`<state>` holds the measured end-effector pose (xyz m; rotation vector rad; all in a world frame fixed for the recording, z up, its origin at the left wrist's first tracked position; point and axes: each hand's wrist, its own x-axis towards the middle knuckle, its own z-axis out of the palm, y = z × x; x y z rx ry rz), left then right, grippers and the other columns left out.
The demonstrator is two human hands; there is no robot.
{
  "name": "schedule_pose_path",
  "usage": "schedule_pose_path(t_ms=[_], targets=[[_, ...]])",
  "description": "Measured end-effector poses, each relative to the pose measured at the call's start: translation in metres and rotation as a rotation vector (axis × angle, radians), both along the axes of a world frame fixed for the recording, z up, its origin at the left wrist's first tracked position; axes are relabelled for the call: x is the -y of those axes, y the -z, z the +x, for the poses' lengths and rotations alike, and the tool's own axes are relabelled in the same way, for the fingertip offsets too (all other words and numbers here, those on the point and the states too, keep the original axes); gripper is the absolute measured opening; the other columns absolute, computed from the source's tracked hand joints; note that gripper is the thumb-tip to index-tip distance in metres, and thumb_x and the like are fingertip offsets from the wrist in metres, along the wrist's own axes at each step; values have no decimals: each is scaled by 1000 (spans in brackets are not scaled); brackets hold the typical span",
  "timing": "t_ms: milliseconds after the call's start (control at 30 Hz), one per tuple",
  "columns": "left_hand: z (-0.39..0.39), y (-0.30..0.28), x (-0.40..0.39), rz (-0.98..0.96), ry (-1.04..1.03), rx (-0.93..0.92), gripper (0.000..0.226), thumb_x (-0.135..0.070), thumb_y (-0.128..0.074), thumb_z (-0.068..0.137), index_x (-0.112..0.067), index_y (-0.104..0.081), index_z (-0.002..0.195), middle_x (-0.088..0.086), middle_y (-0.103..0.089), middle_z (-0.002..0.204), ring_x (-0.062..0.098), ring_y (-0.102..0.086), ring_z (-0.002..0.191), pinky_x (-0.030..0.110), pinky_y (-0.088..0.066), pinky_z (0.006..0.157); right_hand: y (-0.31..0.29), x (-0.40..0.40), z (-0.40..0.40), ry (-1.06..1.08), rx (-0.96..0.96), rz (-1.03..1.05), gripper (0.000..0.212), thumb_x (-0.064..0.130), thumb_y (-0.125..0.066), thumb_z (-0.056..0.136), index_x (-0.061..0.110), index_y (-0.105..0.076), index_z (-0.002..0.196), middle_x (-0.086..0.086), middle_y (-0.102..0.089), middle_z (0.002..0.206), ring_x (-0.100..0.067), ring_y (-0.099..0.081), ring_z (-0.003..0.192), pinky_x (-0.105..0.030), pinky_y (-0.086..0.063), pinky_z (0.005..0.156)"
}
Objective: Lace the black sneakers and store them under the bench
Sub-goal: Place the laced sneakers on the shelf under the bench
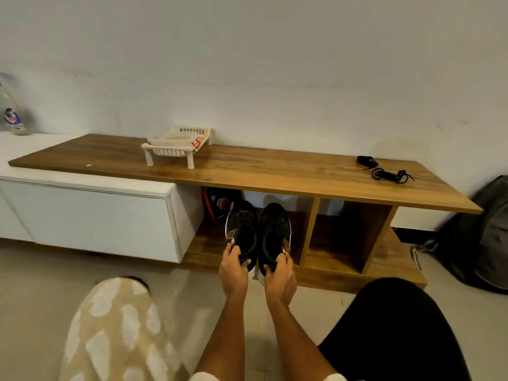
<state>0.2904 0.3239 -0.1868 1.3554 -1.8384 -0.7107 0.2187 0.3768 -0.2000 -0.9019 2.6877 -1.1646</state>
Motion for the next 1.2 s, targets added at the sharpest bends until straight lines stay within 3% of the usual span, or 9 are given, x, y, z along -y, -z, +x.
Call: schedule_pose_path(t_ms=[200, 467, 833, 1200], targets=[[-69, 37, 73, 112, 40, 55, 28, -10, -67, 85, -9, -60, 112, 3, -51, 134, 22, -54, 118, 27, -44, 92, 32, 62, -76, 22, 31, 122, 36, 26, -59, 92, 16, -49, 125, -1, -46, 137, -21, -52, 120, -30, -50, 89], [-115, 81, 156, 195, 33, 109, 40, -12, -62, 89, -13, -54, 129, 5, -42, 144, 25, -48, 126, 32, -41, 101, 76, 133, -144, 12, 54, 161, 44, 31, -55, 94, 16, -45, 134, -3, -43, 141, -23, -51, 123, -33, -49, 93], [-114, 119, 188, 255, 38, 81, 43, -11, -65, 87, -12, -55, 128, 8, -45, 141, 29, -48, 127, 37, -42, 102, 105, 161, -157, -13, 90, 231, 44, 29, -53, 96, 18, -42, 137, -6, -48, 134, -26, -51, 122, -34, -47, 96], [-120, 129, 202, 311, 221, 173, 47, -9, -64, 87, -14, -51, 133, 7, -30, 150, 24, -42, 132, 31, -36, 104, 119, 174, -156, -121, 106, 305, 49, 20, -53, 96, 18, -36, 142, -9, -30, 150, -28, -39, 134, -32, -41, 103]])
